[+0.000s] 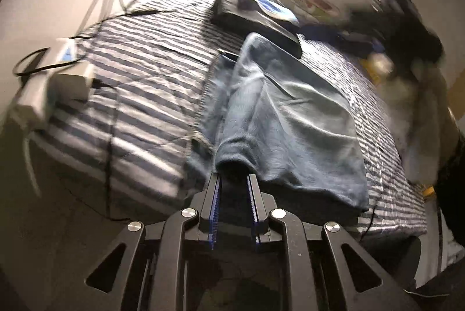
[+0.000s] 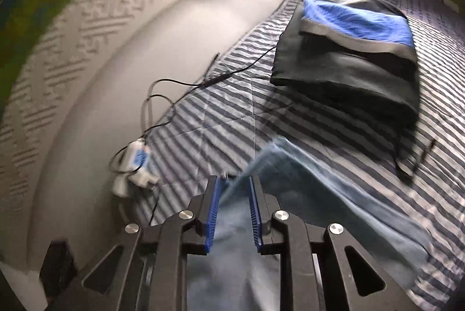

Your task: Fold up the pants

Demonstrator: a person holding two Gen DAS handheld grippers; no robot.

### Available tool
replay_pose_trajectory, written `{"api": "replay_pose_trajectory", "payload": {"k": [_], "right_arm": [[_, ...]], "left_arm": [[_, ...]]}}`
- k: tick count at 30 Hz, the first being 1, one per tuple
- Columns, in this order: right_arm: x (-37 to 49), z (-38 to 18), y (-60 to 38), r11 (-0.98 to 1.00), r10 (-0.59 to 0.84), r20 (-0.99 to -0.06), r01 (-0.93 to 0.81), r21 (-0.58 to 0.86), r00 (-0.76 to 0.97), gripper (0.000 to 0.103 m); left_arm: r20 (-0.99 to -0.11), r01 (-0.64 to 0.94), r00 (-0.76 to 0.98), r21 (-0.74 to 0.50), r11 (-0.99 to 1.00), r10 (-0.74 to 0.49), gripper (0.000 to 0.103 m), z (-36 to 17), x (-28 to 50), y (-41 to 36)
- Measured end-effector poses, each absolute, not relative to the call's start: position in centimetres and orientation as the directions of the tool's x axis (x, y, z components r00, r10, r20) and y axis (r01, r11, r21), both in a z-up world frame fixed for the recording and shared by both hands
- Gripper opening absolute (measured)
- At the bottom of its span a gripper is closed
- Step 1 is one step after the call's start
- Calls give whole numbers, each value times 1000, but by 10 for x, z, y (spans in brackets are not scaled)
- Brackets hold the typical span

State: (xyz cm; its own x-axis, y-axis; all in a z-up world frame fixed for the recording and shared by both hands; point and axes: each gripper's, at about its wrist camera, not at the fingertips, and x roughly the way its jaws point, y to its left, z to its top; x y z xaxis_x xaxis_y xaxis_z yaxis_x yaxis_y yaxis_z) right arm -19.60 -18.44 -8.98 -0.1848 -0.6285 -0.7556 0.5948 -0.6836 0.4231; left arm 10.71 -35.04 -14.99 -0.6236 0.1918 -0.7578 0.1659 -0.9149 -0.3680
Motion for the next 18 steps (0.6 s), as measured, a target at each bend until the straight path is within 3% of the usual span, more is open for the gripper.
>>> {"api": "replay_pose_trajectory", "payload": {"k": [4,8,10,15,18], "right_arm": [[-159,-89,-139,-687,-613,-767,608,398,-191,19],[-113,-108,-108,-723,-575,-791,581,372,-208,19],[-93,-116,-99,-735,-565,-793,575,360,-225,19],[-52,-152,-99,-733,-571,-801,550,400,-178,19],[-24,-157,-94,-668,-606,-791,594,448,-85,19]], "left_arm": [[-702,154,-694,-361,-920,160,18,-116,102,-348],[-694,79,-688,-363,-928,213,18,-106,68,-334],[-714,46,-659,-353,-935,237,18,-118,45,-326],[-839,137,-532,-222,-965,118,14,-184,13,-331],[-837,143,-541,-191,-971,85,14,-177,16,-330]]}}
